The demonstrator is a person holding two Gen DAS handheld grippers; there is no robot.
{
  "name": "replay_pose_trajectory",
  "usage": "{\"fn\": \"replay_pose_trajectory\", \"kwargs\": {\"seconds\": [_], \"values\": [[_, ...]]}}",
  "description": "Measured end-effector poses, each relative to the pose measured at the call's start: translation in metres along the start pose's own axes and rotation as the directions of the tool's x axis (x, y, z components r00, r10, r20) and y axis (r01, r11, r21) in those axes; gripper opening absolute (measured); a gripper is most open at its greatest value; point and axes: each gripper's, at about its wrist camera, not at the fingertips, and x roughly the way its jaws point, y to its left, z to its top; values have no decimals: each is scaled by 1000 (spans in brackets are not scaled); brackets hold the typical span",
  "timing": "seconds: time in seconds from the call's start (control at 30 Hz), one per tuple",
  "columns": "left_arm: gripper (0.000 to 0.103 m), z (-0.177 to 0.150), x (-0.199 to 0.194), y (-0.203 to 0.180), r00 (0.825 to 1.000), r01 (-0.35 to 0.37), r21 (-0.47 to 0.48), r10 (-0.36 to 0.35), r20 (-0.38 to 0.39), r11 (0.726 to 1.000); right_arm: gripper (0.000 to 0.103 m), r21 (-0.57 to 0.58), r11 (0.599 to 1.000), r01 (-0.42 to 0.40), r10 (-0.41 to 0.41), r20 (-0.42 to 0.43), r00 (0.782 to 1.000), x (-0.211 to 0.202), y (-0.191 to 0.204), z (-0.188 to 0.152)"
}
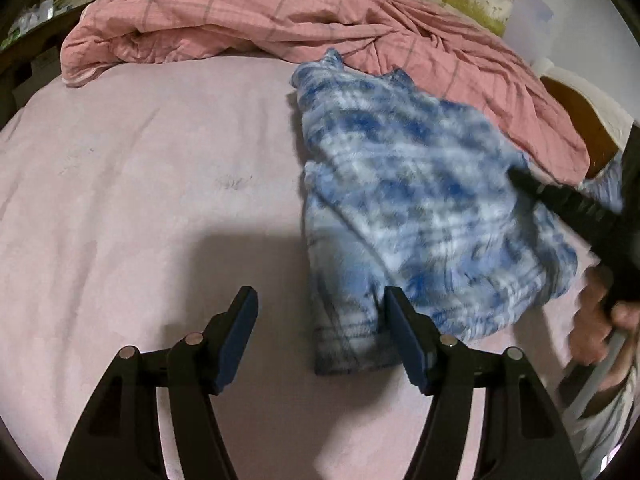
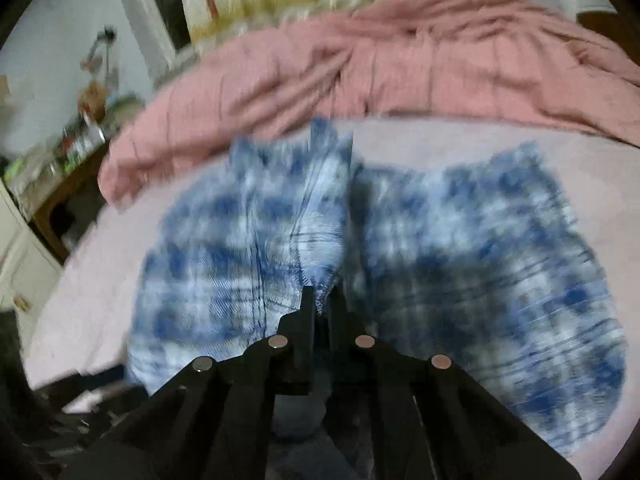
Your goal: Fold large clothes
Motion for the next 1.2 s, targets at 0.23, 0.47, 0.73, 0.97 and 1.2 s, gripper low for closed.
{"fn": "replay_pose_trajectory", "kwargs": {"seconds": [0.23,0.47,0.73,0.97,1.2], "values": [[74,-11,12,-13,989,-149,106,148,16,983,5,6,995,103,-102,-91,991,22,-11,-5],[70,-12,7,-14,989,-137,117,129,74,984,17,-70,989,130,-135,-60,989,4,-4,-5],[70,-10,-6,-22,985,-109,132,89,149,985,23,-73,996,-52,34,-239,971,-27,13,-35],[70,-5,1,-4,993,-48,45,43,113,998,25,-26,1000,1,-7,-209,978,-47,-2,-53],[75,-4,-16,-4,974,141,25,-143,176,990,91,231,964,134,-129,-36,991,-116,-71,-66]]}}
